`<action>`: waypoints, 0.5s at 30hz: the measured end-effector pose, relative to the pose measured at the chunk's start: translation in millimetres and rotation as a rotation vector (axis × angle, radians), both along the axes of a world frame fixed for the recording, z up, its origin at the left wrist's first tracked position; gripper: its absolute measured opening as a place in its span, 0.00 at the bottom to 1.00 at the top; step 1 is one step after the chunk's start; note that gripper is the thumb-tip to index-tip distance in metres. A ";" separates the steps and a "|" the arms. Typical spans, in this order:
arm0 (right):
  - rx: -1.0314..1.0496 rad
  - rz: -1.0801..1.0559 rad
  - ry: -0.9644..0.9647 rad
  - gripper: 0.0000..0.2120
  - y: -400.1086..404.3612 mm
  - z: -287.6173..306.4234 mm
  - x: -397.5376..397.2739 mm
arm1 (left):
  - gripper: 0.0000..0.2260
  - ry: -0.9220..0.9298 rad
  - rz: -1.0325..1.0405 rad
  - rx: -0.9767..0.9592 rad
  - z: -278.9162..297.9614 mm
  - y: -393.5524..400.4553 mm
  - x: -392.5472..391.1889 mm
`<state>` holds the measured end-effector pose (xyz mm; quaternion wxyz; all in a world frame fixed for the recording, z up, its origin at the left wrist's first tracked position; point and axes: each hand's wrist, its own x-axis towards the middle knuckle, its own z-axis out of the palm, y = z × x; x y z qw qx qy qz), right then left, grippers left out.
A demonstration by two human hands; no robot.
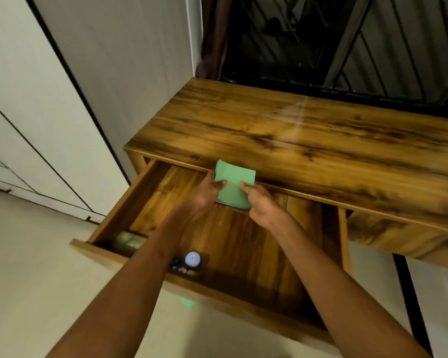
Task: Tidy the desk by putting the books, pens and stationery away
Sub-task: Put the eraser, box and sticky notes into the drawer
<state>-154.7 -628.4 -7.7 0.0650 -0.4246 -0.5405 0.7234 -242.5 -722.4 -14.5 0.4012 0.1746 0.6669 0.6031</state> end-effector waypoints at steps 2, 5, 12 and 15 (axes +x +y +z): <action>0.051 -0.013 -0.072 0.10 -13.1 -5.6 -4.1 | 0.18 0.026 0.053 -0.039 -5.0 -18.0 -3.6; 0.051 -0.025 -0.159 0.12 -23.6 -9.9 -6.8 | 0.19 0.065 0.123 -0.137 -13.1 -36.2 -7.5; 0.052 0.060 -0.206 0.14 -61.8 -30.4 -26.4 | 0.18 0.199 0.182 -0.432 -33.9 -71.8 -34.1; 0.018 0.076 -0.189 0.16 -81.1 -38.4 -46.6 | 0.20 0.277 0.266 -0.524 -41.4 -85.4 -51.1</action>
